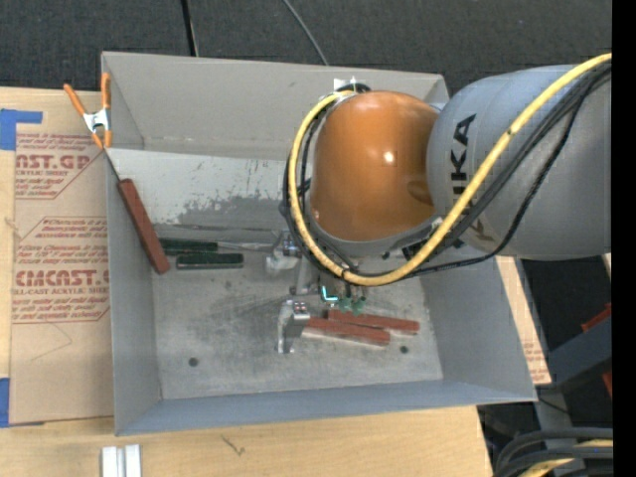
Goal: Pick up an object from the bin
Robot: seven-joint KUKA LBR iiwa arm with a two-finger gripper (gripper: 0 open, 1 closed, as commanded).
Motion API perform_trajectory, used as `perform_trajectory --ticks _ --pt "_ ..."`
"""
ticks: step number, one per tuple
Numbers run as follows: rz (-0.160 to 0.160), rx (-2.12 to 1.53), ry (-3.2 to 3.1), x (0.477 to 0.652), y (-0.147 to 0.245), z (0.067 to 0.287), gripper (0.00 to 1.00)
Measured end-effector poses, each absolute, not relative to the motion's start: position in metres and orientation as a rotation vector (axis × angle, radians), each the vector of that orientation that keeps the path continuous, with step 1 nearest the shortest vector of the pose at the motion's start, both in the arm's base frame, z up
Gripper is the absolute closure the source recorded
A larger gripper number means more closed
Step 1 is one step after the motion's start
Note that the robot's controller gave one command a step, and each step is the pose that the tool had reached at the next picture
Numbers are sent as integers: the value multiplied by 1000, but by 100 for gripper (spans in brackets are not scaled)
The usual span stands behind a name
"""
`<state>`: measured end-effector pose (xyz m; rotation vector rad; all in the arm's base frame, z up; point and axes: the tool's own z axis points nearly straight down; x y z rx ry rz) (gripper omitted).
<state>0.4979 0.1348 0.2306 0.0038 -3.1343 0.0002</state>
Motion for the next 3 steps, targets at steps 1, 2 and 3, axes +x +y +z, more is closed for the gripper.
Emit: perform_trajectory --ticks 1,2,3 --pt "-2 1 -3142 500 134 235 0" --pt "-2 128 -3144 505 98 195 0" --pt "0 84 -3140 505 69 165 0"
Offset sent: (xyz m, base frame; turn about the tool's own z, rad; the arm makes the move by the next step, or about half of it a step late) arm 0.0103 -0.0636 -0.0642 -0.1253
